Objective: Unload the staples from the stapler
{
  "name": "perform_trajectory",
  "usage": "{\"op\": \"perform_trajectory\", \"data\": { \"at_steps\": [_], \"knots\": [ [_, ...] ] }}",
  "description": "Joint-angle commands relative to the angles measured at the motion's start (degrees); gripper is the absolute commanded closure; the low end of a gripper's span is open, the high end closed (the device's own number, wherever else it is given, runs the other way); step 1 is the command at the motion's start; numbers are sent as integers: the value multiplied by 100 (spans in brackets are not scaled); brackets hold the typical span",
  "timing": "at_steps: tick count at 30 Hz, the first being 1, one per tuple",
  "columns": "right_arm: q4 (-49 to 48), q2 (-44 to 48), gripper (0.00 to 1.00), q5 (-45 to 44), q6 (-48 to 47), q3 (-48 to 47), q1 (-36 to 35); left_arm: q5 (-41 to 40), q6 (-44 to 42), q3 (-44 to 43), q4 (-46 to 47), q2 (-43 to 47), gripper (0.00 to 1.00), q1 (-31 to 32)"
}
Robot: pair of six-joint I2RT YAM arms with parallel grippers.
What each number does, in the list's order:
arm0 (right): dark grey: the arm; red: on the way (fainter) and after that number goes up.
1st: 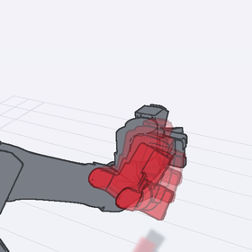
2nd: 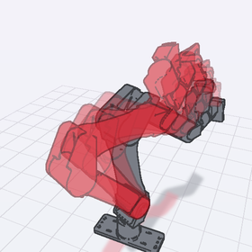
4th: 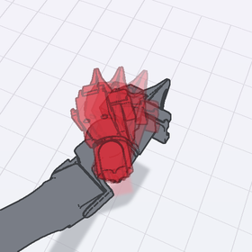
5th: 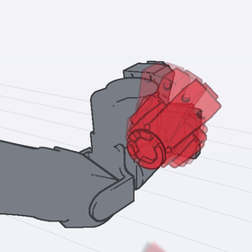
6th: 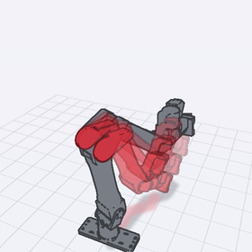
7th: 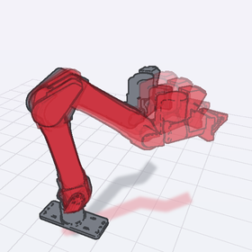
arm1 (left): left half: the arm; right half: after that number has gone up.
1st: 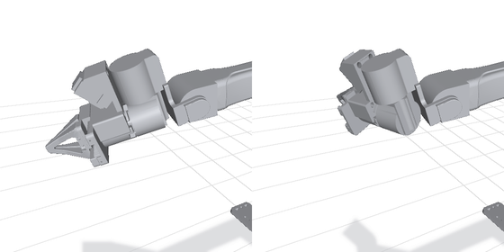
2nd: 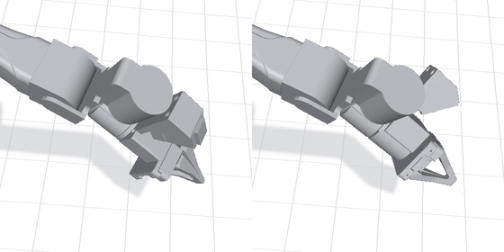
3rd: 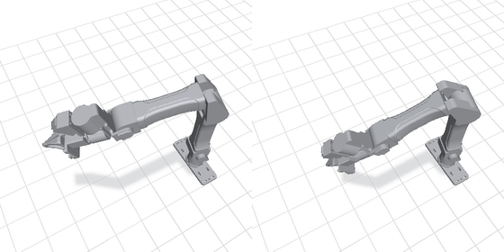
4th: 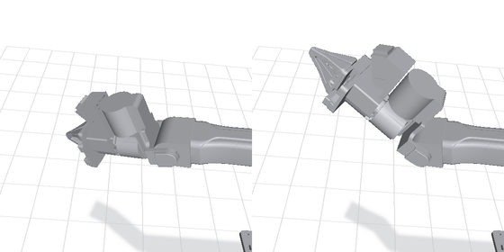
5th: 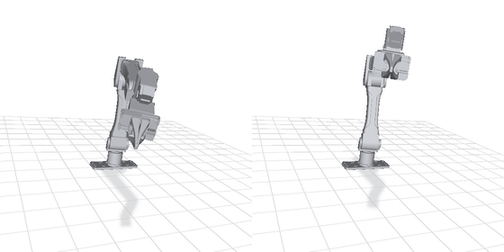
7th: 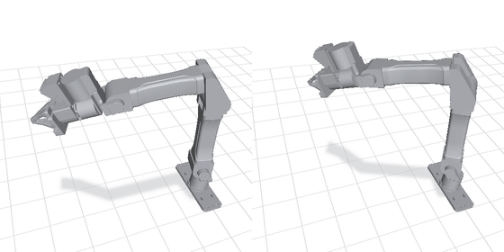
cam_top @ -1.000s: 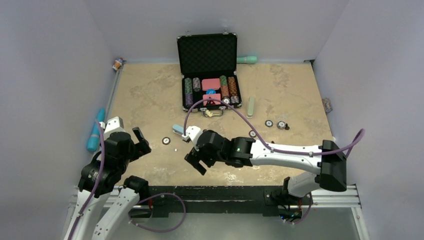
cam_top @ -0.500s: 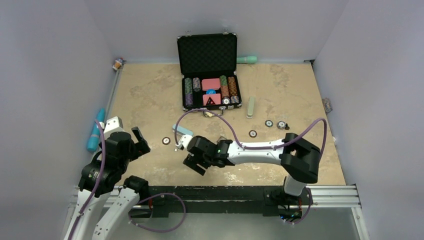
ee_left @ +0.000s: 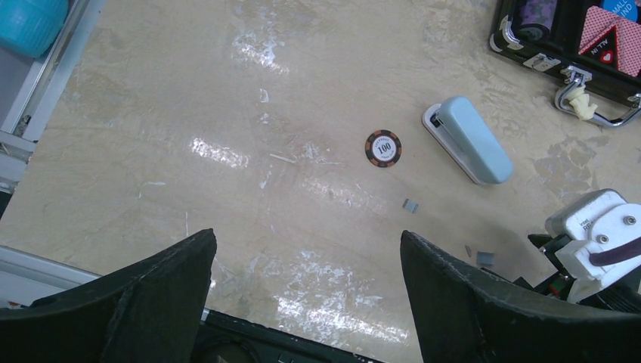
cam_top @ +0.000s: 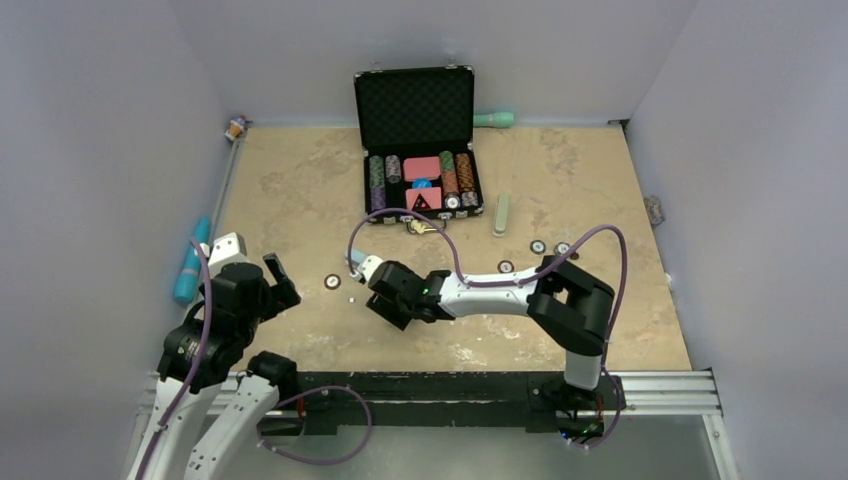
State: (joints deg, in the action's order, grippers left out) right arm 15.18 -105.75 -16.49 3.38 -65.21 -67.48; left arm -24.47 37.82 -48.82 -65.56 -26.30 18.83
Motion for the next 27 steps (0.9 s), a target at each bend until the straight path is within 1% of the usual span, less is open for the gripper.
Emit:
{"op": "perform_trajectory", "data": {
  "at_steps": [1,5,9,15,20,24,27],
  "knots": [
    [-213,-101,34,-198,-119,-278,69,-33,-95,60,210,-66,6,15],
    [-218,-190,35,-145,-167,-387,111,-23,-109,59,219,-85,6,10],
    [-126,-292,42,-98,-206,-534,228,-23,-116,60,218,-85,7,-2],
    [-56,-419,47,90,-219,-690,381,12,-135,64,245,-94,8,-52],
    [265,-519,46,186,-8,-904,479,43,-156,67,262,-85,9,-96],
    [538,-540,41,635,282,-1068,558,65,-164,70,280,-87,9,-140],
    [885,-658,40,899,500,-1278,710,74,-179,72,279,-86,9,-160]
  ]
}}
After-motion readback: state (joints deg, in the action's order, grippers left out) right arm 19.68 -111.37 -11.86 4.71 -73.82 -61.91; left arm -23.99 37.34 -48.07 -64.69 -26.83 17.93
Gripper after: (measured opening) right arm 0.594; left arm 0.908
